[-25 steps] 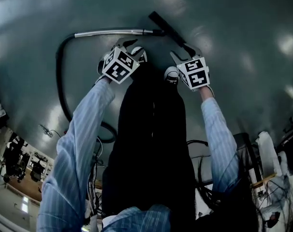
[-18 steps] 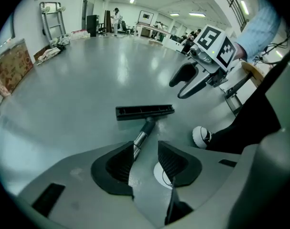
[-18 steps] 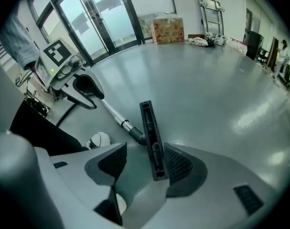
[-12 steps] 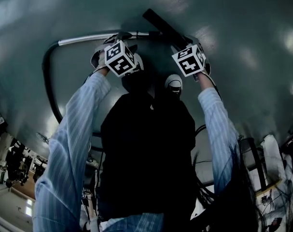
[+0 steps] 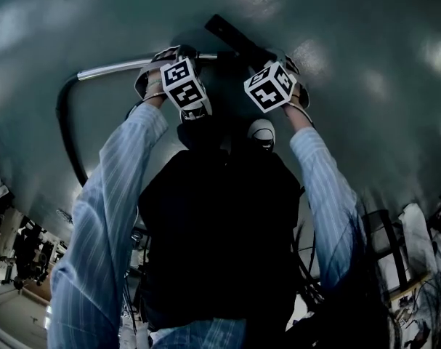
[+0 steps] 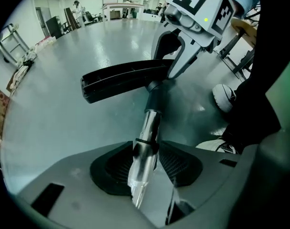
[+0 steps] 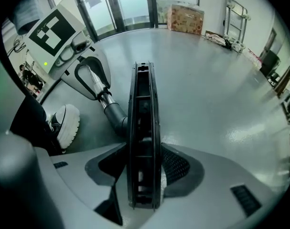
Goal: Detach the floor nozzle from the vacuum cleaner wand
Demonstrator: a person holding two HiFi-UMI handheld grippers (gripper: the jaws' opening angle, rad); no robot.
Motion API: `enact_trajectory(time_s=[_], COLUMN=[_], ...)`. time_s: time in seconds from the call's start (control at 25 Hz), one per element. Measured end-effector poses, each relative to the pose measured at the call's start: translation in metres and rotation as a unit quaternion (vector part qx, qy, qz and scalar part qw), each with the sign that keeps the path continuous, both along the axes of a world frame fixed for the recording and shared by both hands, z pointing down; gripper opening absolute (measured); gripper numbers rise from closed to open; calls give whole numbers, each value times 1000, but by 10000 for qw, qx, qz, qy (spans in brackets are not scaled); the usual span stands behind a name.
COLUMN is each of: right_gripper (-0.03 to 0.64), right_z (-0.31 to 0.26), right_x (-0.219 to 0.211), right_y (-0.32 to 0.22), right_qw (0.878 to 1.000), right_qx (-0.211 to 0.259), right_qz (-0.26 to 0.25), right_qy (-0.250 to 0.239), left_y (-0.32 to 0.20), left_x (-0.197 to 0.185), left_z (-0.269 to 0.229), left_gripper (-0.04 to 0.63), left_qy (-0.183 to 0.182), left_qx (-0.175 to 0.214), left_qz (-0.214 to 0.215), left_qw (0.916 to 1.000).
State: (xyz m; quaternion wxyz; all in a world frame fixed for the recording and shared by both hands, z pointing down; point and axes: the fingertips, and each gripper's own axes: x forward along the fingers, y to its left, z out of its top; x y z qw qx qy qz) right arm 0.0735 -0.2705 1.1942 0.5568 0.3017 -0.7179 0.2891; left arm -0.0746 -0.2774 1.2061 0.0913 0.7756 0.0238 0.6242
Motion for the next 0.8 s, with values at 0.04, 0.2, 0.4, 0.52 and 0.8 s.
enact_trajectory(time_s=[0.04, 0.2, 0.4, 0.52, 0.8], right_gripper=[227, 225, 225, 225, 225], right_z=[0, 0, 0, -3, -9], right_x=[-1, 2, 5, 14, 87], right_y=[-1, -2, 1, 3, 20], right_qw=[10000, 10000, 9989, 9986, 9926], right_qx=[5, -50, -434, -484, -642], right_qz=[-3, -25, 160, 158, 980], right_qy=[-8, 33, -5, 127, 335], left_y=[-1, -2, 0, 3, 0], left_x=[-1, 2, 6, 5, 8], left_z=[2, 1, 4, 4, -5], left_gripper=[147, 147, 149, 149, 153], left_qy=[-22, -115, -292, -389, -466], left_qx=[-40, -169, -198, -228, -209], left_qz=[60, 45, 58, -60, -377], left_qw=[10000, 9998, 9994, 9990, 9980])
